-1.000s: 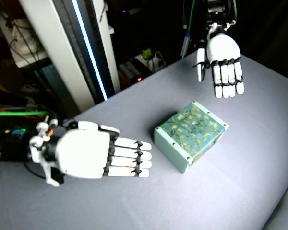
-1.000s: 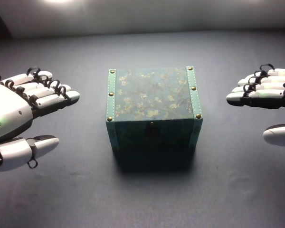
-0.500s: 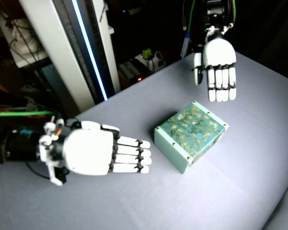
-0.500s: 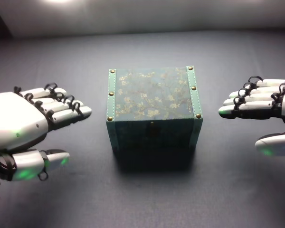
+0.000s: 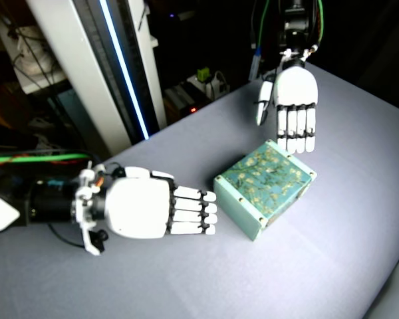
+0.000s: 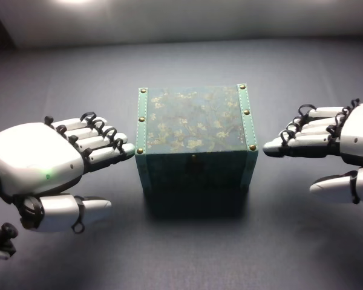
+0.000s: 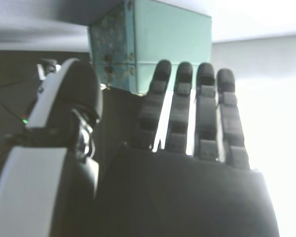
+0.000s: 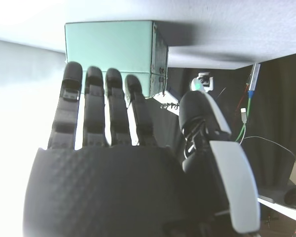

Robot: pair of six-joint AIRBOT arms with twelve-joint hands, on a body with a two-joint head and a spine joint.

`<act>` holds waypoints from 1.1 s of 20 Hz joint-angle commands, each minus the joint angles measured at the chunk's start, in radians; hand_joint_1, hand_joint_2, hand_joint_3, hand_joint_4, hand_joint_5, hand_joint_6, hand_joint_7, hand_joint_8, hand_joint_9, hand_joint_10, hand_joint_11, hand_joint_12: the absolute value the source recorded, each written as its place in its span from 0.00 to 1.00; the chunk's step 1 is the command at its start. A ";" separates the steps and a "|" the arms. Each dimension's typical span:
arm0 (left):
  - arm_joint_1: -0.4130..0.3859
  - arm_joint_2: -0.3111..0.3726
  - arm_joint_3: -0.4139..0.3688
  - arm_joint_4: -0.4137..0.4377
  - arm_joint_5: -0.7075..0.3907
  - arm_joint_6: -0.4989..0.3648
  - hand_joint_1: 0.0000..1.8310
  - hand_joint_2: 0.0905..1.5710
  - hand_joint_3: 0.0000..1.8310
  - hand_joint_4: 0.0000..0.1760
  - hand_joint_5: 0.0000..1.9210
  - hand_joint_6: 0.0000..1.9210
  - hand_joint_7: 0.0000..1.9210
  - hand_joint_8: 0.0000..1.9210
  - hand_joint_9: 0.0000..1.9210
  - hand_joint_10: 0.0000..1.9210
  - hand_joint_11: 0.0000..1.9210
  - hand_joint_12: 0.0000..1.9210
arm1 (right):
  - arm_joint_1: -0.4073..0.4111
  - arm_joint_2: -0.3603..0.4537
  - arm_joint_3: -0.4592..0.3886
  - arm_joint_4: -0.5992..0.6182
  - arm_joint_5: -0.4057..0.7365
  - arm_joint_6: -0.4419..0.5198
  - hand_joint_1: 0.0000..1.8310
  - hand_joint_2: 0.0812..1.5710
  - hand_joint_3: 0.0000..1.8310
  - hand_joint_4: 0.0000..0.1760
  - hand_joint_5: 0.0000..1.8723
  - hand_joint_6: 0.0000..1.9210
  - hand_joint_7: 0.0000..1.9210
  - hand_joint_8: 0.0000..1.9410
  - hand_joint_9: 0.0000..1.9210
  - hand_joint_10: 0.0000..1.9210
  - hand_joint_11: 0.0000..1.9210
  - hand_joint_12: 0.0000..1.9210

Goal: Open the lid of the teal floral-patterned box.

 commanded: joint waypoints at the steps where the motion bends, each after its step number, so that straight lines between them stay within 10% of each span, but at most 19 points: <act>1: -0.013 -0.004 0.004 -0.003 -0.103 -0.004 0.00 0.92 0.00 0.00 0.06 0.00 0.06 0.01 0.06 0.01 0.04 0.05 | 0.017 -0.001 0.005 0.040 0.094 0.008 0.00 0.91 0.00 0.00 0.06 0.00 0.09 0.00 0.18 0.00 0.10 0.38; 4: -0.013 -0.007 0.005 0.003 -0.102 -0.013 0.03 0.93 0.00 0.00 0.07 0.00 0.07 0.00 0.08 0.01 0.08 0.05 | 0.022 -0.013 0.012 0.042 0.093 0.014 0.00 0.90 0.00 0.00 0.04 0.00 0.08 0.00 0.26 0.01 0.21 0.46; 9: -0.013 -0.011 0.009 0.005 -0.126 -0.031 0.05 0.92 0.00 0.00 0.06 0.00 0.08 0.00 0.08 0.00 0.08 0.05 | 0.025 -0.029 0.026 0.076 0.107 0.020 0.00 0.88 0.00 0.09 0.01 0.00 0.01 0.00 0.04 0.00 0.01 0.18; 22: -0.020 -0.010 0.015 0.002 -0.147 -0.045 0.00 0.90 0.00 0.00 0.07 0.00 0.08 0.00 0.09 0.00 0.06 0.04 | 0.025 -0.030 0.030 0.091 0.124 0.046 0.00 0.83 0.00 0.00 0.05 0.00 0.05 0.00 0.06 0.00 0.02 0.16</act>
